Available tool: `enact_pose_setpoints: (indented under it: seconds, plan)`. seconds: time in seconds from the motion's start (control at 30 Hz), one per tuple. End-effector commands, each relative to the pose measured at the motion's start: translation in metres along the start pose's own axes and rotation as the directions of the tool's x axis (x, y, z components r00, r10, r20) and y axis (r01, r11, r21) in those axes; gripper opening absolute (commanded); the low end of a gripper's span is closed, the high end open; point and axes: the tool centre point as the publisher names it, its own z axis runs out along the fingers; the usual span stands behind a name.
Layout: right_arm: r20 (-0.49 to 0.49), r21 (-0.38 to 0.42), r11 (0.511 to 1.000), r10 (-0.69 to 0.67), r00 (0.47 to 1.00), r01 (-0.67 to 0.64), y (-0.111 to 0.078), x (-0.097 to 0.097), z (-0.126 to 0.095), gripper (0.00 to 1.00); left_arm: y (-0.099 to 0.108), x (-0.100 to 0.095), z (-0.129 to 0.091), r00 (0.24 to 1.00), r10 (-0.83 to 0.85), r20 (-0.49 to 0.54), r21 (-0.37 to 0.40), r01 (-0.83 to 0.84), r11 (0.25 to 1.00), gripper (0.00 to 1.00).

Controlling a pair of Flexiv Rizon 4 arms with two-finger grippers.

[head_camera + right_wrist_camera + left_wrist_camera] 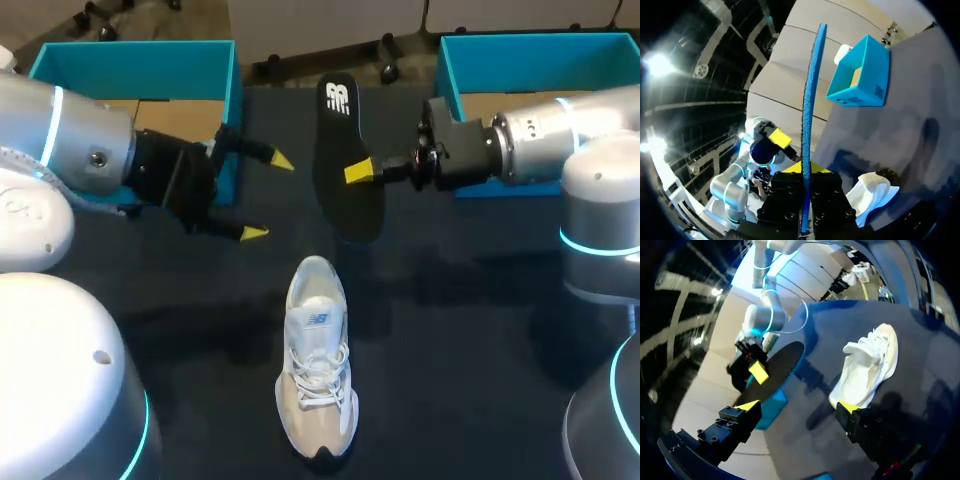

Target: Take the shoe out of the shoebox, open the shoe tongue, remove and reinsert the insole, then place the shoe into the shoebox

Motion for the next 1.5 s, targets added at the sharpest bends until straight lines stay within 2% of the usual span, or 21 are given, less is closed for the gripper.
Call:
enact_pose_setpoints:
  seconds: [0.03, 0.07, 0.1, 0.13, 0.6, 0.67, 0.8, 0.93, 1.0, 1.43, 1.5]
  plan:
    - [0.012, -0.042, 0.999, -0.027, 1.0, 0.028, -0.012, 0.002, 0.006, 0.0, 0.004, 0.014, -0.016, 0.888, -0.444, -0.12, -0.017, 0.445, 0.895, 1.0]
    - [0.021, -0.047, 0.998, -0.036, 0.999, 0.037, -0.014, 0.002, 0.006, 0.0, 0.006, 0.017, -0.018, 0.862, -0.49, -0.129, -0.023, 0.492, 0.87, 1.0]
    - [0.018, -0.058, 0.998, -0.038, 0.999, 0.039, -0.015, 0.001, 0.007, 0.0, 0.009, 0.02, -0.02, 0.842, -0.522, -0.133, -0.075, 0.517, 0.853, 1.0]
    - [0.012, -0.065, 0.997, -0.032, 0.999, 0.033, -0.017, -0.001, 0.007, 0.0, 0.011, 0.021, -0.023, 0.845, -0.522, -0.118, -0.187, 0.497, 0.847, 1.0]
    - [0.032, -0.073, 0.997, -0.038, 0.999, 0.041, -0.018, -0.002, 0.011, 0.0, 0.012, 0.022, -0.022, 0.833, -0.539, -0.122, -0.172, 0.517, 0.838, 1.0]
    - [0.037, -0.097, 0.992, -0.071, 0.997, 0.075, -0.021, -0.004, 0.017, 0.0, 0.014, 0.027, -0.022, 0.787, -0.602, -0.134, -0.225, 0.567, 0.792, 1.0]
    - [0.022, -0.129, 0.978, -0.16, 0.987, 0.162, -0.026, -0.007, 0.026, 0.0, 0.011, 0.041, -0.027, 0.778, -0.605, -0.168, -0.281, 0.551, 0.786, 1.0]
    - [0.01, -0.14, 0.959, -0.249, 0.968, 0.248, -0.027, -0.01, 0.031, 0.0, 0.009, 0.054, -0.028, 0.737, -0.651, -0.181, -0.356, 0.568, 0.742, 1.0]
    - [0.023, -0.148, 0.948, -0.28, 0.96, 0.281, -0.029, -0.011, 0.035, 0.0, 0.009, 0.064, -0.027, 0.738, -0.661, -0.136, -0.459, 0.544, 0.702, 1.0]
    - [0.023, -0.148, 0.948, -0.28, 0.96, 0.281, -0.029, -0.011, 0.035, 0.0, 0.009, 0.064, -0.027, 0.738, -0.661, -0.136, -0.459, 0.544, 0.702, 1.0]
    - [0.023, -0.148, 0.948, -0.28, 0.96, 0.281, -0.029, -0.011, 0.035, 0.0, 0.014, 0.07, -0.015, 0.731, -0.658, -0.179, -0.448, 0.535, 0.716, 1.0]
